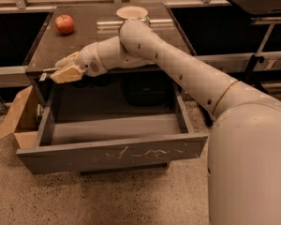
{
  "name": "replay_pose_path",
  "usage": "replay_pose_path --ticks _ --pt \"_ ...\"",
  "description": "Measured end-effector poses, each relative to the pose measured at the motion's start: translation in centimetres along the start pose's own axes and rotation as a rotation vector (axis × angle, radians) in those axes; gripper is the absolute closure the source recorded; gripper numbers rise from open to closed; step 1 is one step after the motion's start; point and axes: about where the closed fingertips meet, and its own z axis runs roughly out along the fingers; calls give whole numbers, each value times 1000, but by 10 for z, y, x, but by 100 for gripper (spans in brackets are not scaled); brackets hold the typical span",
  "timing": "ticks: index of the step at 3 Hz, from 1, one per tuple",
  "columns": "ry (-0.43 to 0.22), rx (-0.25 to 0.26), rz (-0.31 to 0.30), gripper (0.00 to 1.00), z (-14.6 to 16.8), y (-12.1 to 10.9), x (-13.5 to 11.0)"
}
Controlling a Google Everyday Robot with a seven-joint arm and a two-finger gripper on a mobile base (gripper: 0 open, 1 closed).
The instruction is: Place rxbar chocolate into top drawer
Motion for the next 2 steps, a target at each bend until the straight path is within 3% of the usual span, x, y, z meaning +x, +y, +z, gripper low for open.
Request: replay_pose_path --ticks 1,2 --pt "-27 -28 3 100 9 24 20" --pt "-22 -63 45 100 20 43 51"
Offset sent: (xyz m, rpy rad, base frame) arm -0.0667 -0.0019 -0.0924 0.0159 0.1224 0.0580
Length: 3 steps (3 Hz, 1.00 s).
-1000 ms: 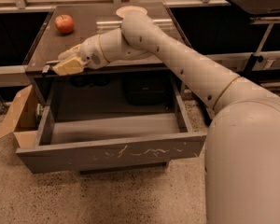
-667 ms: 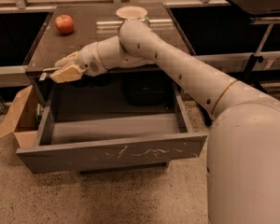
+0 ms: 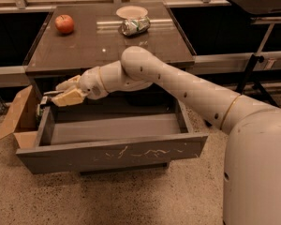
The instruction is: Place rxbar chocolate into top drawer
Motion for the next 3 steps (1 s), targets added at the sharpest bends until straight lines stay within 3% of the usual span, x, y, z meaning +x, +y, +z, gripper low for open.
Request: replay_pose_path --ticks 2,3 --pt "-44 -35 94 100 9 8 59" --pt "-2 -28 142 100 12 0 84"
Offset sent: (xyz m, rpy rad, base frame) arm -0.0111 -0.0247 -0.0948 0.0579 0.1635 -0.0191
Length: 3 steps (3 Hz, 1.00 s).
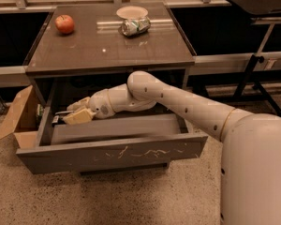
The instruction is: Place rxbar chocolate into top drawer
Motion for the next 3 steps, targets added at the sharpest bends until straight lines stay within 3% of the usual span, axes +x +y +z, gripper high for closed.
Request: replay_pose_path --ticks 3 --pt "81 21 127 100 -3 -36 44"
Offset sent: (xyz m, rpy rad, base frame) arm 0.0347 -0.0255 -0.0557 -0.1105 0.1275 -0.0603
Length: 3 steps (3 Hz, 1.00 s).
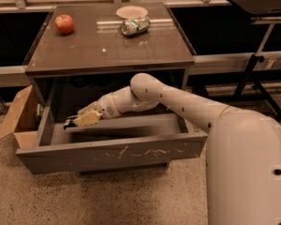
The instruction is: Place rxbar chocolate into top drawer
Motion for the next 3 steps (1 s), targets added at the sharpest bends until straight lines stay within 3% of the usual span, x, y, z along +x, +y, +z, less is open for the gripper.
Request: replay_pose_path --ticks 1,2,3 --pt "25 9 34 86 1 -14 6" --pt "47 22 58 63 0 -26 8" --pt "73 36 66 32 0 -31 7"
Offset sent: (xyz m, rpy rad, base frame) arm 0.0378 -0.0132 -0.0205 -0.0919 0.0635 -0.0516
